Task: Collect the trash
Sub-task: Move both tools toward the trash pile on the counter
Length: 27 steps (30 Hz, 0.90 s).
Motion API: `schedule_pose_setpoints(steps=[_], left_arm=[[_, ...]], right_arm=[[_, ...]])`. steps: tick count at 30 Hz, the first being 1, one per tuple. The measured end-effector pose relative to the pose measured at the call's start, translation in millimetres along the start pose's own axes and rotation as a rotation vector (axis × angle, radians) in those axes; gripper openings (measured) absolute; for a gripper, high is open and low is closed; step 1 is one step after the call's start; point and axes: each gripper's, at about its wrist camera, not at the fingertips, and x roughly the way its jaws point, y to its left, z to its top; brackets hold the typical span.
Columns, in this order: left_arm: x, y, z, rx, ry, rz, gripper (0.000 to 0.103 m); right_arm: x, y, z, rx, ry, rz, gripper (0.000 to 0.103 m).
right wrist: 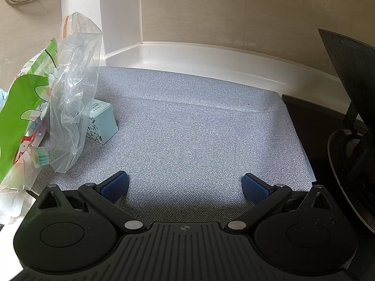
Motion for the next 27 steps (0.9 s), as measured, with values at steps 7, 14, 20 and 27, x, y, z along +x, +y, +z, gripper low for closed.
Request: schedule_pose_setpoints(steps=[7,14,20,27], left_arm=[[-2,5,-1,-0.044,0.017,0.017,0.103],[-3,5,-10,-0.023,0.053,0.002,0.103],[-11,0,-13,-0.005,0.028,-0.003,0.103],[-30,-1,-16,-0.027,-0.05,-0.018,0.103]], right_arm=[[1,1,0,-0.001,0.0,-0.001,0.103],[-39,-7,-16,0.043,-0.053,-0.012,0.103],[-143,-15,-42,0.052,-0.224,0.094,0.103],[-204,-2,-80,-0.029,-0.29,0.158,0.103]])
